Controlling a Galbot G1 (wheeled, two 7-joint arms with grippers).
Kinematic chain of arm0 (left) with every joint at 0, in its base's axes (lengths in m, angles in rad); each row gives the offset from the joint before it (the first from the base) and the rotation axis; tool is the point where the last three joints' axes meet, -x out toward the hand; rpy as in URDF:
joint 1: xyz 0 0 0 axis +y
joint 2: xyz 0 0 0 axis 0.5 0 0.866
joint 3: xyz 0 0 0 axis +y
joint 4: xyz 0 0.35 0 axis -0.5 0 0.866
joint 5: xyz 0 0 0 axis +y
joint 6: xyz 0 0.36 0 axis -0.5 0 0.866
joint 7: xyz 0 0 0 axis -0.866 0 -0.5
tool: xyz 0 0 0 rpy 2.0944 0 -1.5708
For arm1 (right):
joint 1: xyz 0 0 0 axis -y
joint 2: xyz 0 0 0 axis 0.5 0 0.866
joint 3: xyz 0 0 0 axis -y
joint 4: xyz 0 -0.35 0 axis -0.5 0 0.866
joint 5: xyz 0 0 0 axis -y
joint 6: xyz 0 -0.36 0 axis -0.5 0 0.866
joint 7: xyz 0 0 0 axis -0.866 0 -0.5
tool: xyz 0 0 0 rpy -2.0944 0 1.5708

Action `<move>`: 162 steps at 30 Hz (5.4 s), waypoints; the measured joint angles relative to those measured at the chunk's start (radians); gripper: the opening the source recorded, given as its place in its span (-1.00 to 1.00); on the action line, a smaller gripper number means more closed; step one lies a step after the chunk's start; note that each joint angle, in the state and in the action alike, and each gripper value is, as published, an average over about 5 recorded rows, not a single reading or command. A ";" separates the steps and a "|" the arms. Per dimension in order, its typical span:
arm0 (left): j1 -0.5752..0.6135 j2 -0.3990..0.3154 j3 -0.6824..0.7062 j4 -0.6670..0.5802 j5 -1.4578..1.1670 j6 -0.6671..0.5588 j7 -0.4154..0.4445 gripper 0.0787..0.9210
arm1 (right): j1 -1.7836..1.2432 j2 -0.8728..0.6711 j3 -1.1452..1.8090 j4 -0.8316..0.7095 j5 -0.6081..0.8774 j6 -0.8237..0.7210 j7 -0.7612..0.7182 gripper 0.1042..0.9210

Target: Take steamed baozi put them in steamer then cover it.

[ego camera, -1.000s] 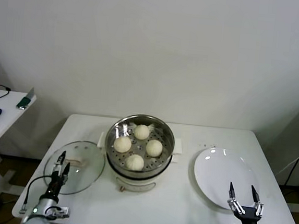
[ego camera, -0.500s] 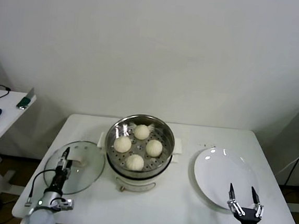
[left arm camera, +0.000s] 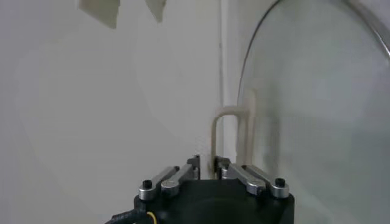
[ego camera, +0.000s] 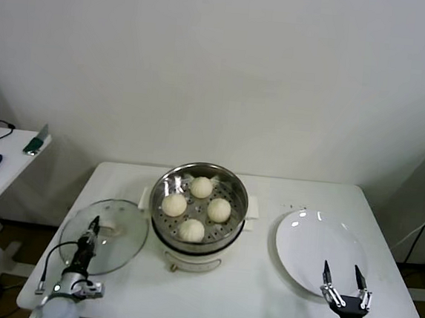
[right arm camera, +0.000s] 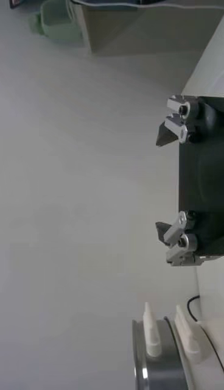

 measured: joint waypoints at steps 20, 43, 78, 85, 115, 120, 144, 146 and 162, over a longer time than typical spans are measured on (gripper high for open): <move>0.033 0.049 -0.030 -0.170 -0.085 0.046 0.080 -0.87 | -0.016 0.002 0.010 0.011 -0.008 0.009 0.004 0.76; -0.009 0.246 0.030 -0.635 -0.212 0.355 0.452 -0.87 | -0.017 -0.003 -0.004 0.006 -0.024 0.021 0.006 0.76; -0.181 -0.214 0.602 -0.635 0.249 0.671 0.642 -0.87 | 0.002 -0.013 -0.013 -0.045 -0.026 0.055 0.006 0.76; -0.180 -0.255 0.618 -0.570 0.305 0.666 0.630 -0.87 | 0.002 -0.019 -0.008 -0.053 -0.012 0.064 0.007 0.76; -0.173 -0.264 0.595 -0.484 0.382 0.622 0.603 -0.87 | 0.005 -0.021 -0.010 -0.066 0.003 0.077 0.002 0.76; -0.171 -0.258 0.599 -0.491 0.378 0.618 0.595 -0.73 | 0.005 -0.022 -0.012 -0.066 0.004 0.076 0.000 0.76; -0.048 -0.103 0.577 -0.758 -0.014 0.556 0.546 0.75 | 0.007 -0.040 -0.035 -0.059 0.017 0.001 0.055 0.76; -0.022 -0.092 0.547 -0.780 -0.104 0.519 0.512 0.76 | 0.008 -0.040 -0.036 -0.057 0.009 -0.002 0.062 0.76; 0.214 -0.033 0.104 -0.795 -0.932 0.168 0.367 0.77 | 0.014 -0.036 -0.041 -0.072 -0.034 0.006 0.100 0.76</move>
